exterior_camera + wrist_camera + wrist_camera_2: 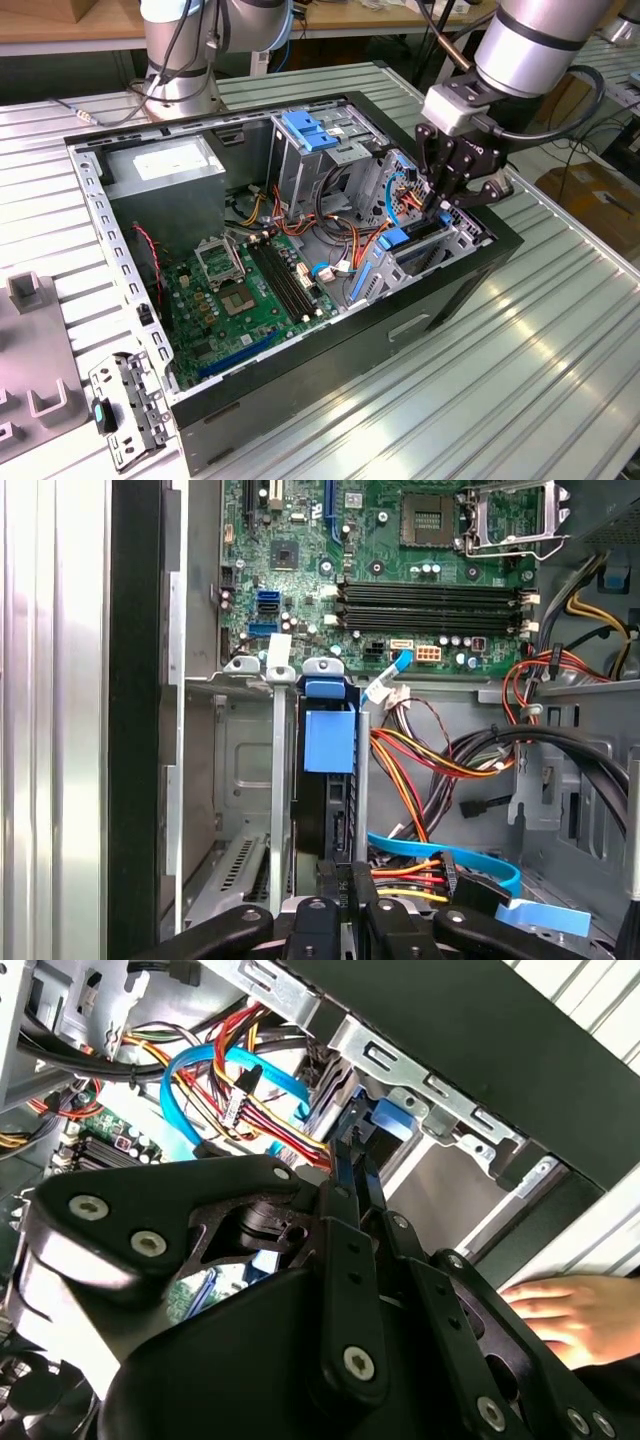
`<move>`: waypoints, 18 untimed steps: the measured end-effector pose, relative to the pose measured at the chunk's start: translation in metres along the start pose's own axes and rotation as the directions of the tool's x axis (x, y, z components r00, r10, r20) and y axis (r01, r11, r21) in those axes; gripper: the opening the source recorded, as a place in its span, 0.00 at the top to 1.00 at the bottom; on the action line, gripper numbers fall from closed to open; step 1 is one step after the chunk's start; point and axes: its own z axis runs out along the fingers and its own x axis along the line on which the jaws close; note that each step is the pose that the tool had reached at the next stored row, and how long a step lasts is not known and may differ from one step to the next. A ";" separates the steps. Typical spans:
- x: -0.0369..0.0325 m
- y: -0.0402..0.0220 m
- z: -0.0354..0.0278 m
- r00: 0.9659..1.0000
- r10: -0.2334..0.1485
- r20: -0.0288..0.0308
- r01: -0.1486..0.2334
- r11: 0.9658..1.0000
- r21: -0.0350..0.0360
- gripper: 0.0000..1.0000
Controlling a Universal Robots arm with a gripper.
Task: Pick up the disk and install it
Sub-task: 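Insert the first disk wire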
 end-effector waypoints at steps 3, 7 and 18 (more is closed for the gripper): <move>-0.0004 -0.0002 0.0014 1.000 0.009 0.000 -0.009 1.000 -0.002 0.83; -0.0010 -0.0002 0.0026 0.999 0.035 0.000 -0.035 0.999 -0.002 0.83; -0.0011 -0.0005 0.0058 0.999 0.039 0.000 -0.039 0.999 -0.004 0.83</move>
